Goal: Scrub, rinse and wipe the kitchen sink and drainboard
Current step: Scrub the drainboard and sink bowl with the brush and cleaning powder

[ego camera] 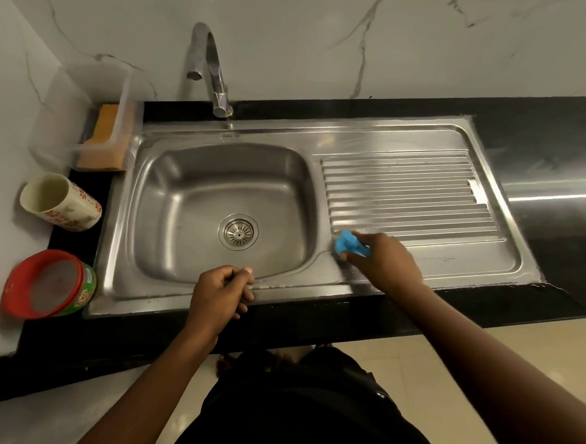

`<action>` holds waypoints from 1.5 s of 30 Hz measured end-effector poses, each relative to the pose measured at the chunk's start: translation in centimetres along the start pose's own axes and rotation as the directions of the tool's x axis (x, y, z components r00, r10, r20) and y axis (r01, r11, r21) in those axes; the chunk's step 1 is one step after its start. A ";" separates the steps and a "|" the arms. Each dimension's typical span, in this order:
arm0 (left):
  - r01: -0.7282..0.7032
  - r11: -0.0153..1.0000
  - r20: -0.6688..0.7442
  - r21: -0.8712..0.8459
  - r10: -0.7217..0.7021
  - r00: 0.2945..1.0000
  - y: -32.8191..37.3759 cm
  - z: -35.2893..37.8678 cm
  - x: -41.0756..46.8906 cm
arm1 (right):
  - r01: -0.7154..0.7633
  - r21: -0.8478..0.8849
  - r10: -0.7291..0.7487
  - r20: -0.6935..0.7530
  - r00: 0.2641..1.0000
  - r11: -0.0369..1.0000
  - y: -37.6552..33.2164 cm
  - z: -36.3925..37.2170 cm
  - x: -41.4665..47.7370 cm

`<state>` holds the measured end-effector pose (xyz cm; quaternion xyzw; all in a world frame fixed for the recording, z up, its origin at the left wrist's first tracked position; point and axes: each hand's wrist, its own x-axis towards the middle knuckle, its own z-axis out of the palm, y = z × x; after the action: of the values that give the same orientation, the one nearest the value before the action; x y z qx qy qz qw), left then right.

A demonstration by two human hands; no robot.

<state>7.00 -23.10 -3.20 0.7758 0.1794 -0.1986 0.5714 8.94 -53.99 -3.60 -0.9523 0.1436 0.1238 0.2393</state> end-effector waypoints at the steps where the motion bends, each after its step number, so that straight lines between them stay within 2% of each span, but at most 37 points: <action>1: 0.001 1.000 0.003 0.005 -0.001 1.000 0.0 0.1 0.0 | 0.004 0.017 -0.005 0.012 1.000 1.000 -1.2 0.7 0.2; 5: -0.011 1.000 0.009 0.020 0.011 1.000 0.2 0.8 0.1 | 0.114 -0.009 -0.111 0.175 0.978 0.993 -4.1 3.4 -0.8; 8: -0.020 1.000 0.008 0.006 0.020 1.000 0.6 1.3 0.4 | 0.152 0.000 -0.148 0.230 0.962 0.988 -2.0 2.3 -2.1; 13: -0.017 1.000 0.010 -0.011 0.017 1.000 0.7 2.1 0.3 | 0.025 -0.065 -0.014 0.164 0.986 0.998 5.9 -3.5 -1.4; 17: -0.007 1.000 0.018 -0.007 0.007 1.000 0.5 2.7 0.3 | -0.065 -0.030 0.067 0.041 0.997 0.997 5.8 -4.3 -0.2; 23: -0.026 1.000 0.059 0.014 0.025 0.998 1.4 4.6 0.3 | 0.040 0.022 -0.043 0.181 0.983 0.999 -1.0 0.6 -0.7; 25: -0.032 0.999 0.063 0.008 0.032 0.998 1.8 5.2 0.7 | 0.064 0.016 -0.066 0.220 0.973 0.998 -0.5 0.6 -1.9; 28: -0.026 1.000 0.068 -0.007 0.027 0.997 2.3 5.9 1.0 | 0.007 0.003 -0.007 0.224 0.975 1.000 3.5 -2.1 -2.3; 32: -0.025 1.000 0.062 -0.006 0.025 0.998 2.8 6.6 1.1 | -0.115 -0.068 0.121 0.090 0.989 0.991 9.7 -7.3 -1.1; 35: -0.014 1.000 0.050 -0.008 0.014 0.999 3.2 7.1 1.2 | -0.159 -0.044 0.161 0.031 0.987 0.986 9.9 -7.7 0.2; 41: -0.023 1.000 0.061 0.017 0.022 0.998 3.6 8.4 1.2 | -0.038 0.015 0.034 0.187 0.982 0.999 3.1 -1.5 0.7; 45: -0.019 1.000 0.062 0.017 0.018 0.998 3.7 9.3 1.1 | -0.015 -0.016 0.019 0.297 0.955 1.000 5.0 -2.8 0.1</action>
<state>8.87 -32.96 -3.28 0.7758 0.1527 -0.2186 0.5719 7.82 -59.56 -3.34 -0.9232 0.1132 0.2683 0.2508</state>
